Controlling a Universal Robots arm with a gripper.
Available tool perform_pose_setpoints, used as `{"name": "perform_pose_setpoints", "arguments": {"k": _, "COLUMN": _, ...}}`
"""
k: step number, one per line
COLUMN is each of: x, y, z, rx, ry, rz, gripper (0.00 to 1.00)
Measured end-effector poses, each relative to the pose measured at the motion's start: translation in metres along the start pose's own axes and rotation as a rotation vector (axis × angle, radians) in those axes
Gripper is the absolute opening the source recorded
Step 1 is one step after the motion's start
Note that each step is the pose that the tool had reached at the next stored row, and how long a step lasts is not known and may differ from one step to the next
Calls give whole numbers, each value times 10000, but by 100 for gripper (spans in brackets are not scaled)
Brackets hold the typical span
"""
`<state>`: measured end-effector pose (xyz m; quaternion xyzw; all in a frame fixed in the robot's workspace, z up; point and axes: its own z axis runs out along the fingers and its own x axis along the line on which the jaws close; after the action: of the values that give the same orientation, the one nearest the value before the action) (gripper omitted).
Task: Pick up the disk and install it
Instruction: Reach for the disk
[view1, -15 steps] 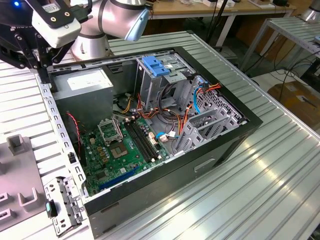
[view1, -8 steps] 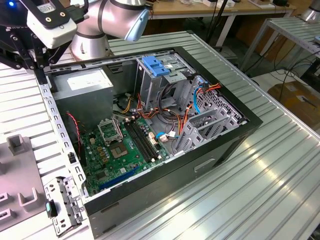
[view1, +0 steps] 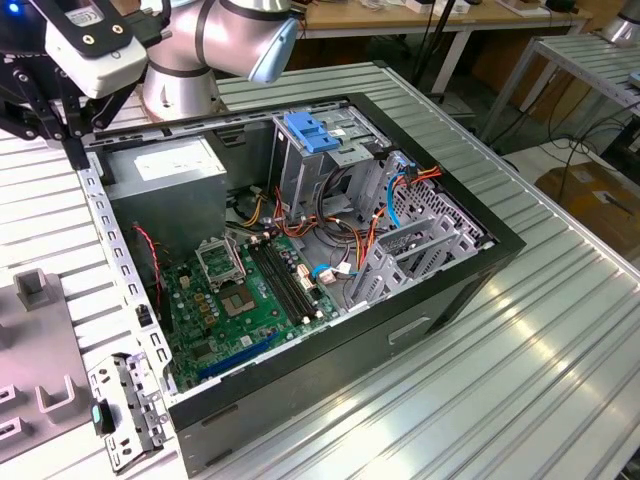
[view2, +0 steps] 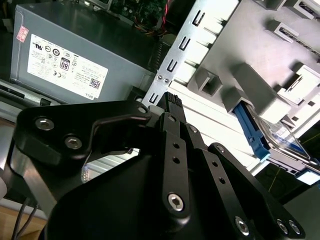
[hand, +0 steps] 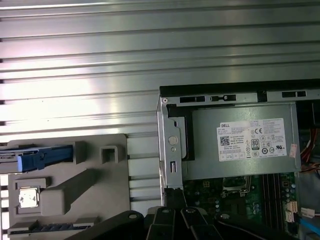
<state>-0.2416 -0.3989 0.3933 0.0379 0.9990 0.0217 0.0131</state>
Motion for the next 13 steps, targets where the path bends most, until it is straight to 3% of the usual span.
{"name": "perform_pose_setpoints", "arguments": {"k": 13, "x": 160, "y": -12, "z": -4, "rx": 0, "ry": 0, "rz": -1, "gripper": 11}}
